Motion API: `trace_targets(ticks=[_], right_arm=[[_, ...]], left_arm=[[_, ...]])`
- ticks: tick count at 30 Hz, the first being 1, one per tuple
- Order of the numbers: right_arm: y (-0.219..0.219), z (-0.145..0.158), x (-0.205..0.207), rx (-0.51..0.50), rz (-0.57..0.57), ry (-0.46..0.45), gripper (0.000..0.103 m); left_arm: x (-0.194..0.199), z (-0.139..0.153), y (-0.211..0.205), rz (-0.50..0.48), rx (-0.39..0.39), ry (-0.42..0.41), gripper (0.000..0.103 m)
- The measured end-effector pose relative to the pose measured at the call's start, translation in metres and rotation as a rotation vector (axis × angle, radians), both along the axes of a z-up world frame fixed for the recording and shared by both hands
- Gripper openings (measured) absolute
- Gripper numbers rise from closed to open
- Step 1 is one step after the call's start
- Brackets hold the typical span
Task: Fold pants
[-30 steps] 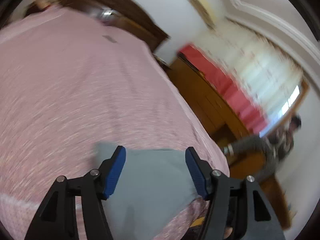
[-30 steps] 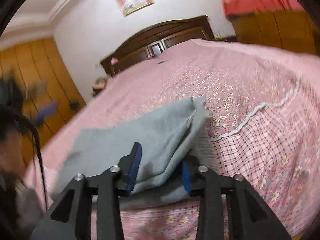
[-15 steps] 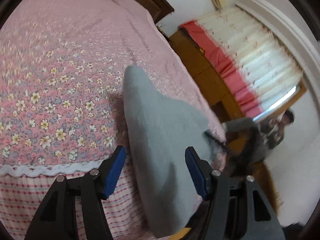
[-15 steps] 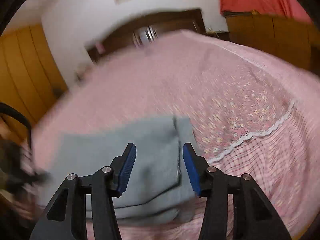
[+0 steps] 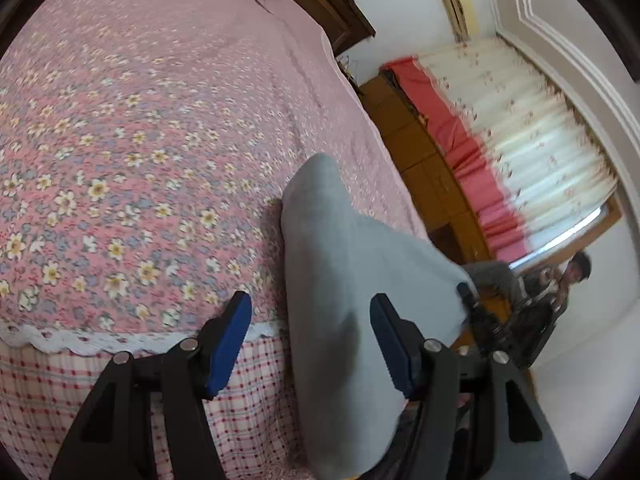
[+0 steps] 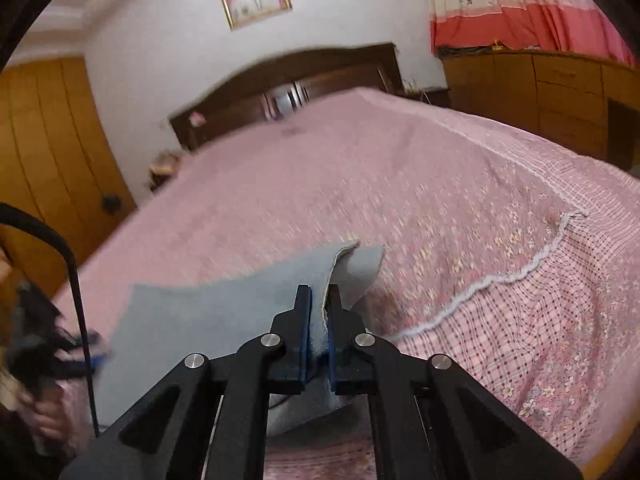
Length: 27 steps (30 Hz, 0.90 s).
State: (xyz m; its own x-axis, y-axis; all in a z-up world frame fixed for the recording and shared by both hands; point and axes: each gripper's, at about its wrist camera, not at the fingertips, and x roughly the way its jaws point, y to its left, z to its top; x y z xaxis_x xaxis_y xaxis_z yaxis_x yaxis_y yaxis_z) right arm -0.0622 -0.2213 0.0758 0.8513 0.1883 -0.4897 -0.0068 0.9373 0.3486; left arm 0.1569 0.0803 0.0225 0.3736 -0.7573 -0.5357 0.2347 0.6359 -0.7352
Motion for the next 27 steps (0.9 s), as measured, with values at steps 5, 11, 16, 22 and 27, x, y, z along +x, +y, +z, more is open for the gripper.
trace_targets(ticks=[5,11,16,22,27], right_arm=[[-0.023,-0.009,0.017,0.097,-0.041,0.049,0.007],[-0.016,-0.036,0.034,0.009,-0.074,0.222,0.014],[-0.028,-0.047,0.036,0.048,-0.102,0.250,0.037],[-0.036,-0.053,0.036,0.088,-0.123,0.278,0.048],[-0.040,-0.058,0.040,0.106,-0.125,0.294,0.052]], left_arm=[[-0.020,0.021,-0.021,-0.020,0.074,-0.127,0.064],[-0.048,0.047,-0.039,-0.111,0.060,-0.276,0.065],[-0.060,0.042,-0.054,-0.246,0.151,-0.246,0.068],[-0.084,0.034,-0.055,-0.267,0.316,-0.264,0.070],[-0.109,0.041,-0.057,-0.305,0.310,-0.300,0.081]])
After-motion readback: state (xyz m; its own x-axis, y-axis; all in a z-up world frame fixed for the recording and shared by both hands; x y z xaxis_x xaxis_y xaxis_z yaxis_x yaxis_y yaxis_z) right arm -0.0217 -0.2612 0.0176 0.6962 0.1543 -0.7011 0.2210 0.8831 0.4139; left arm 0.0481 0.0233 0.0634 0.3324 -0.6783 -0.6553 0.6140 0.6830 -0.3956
